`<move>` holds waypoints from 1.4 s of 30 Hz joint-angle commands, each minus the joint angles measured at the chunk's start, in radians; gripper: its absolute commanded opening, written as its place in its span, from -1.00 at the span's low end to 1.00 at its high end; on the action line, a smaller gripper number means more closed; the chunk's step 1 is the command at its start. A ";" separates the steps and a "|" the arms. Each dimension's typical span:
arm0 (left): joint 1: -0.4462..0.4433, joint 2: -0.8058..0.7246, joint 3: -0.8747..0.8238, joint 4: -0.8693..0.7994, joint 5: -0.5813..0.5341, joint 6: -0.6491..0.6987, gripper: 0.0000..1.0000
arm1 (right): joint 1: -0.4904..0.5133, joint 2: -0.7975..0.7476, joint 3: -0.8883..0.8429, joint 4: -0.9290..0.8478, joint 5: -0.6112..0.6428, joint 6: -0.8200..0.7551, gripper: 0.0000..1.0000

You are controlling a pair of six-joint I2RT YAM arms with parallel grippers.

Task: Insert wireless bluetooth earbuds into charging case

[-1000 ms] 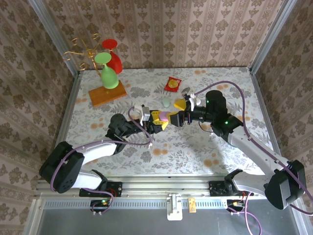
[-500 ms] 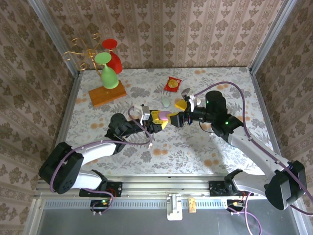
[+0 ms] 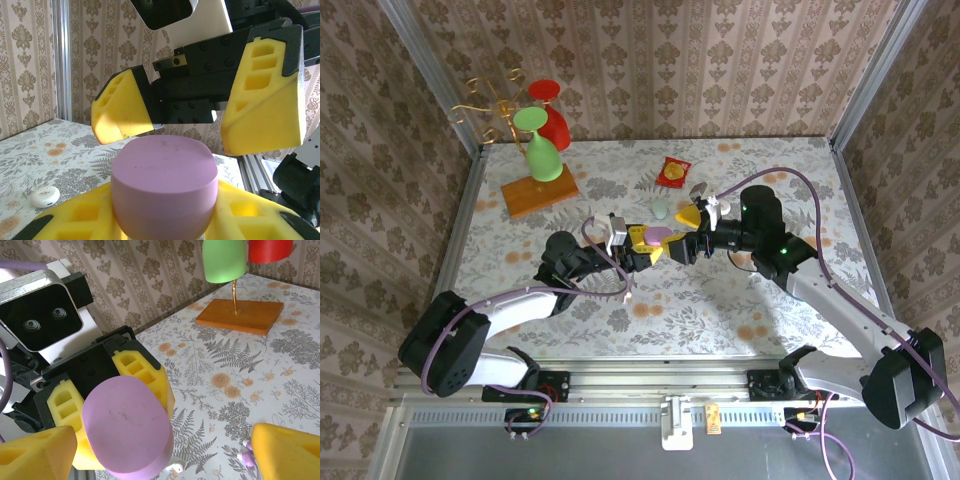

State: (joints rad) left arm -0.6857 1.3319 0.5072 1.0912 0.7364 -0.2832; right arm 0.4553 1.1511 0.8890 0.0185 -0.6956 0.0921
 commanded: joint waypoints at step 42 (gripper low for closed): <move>0.010 -0.020 -0.015 0.044 0.024 0.047 -0.52 | 0.005 0.082 0.078 0.032 0.253 0.108 0.73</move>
State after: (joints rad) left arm -0.6731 1.3312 0.4995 1.0706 0.7341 -0.2665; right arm 0.4644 1.2312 0.9295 0.0681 -0.4606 0.1848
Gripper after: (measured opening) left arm 0.360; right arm 0.867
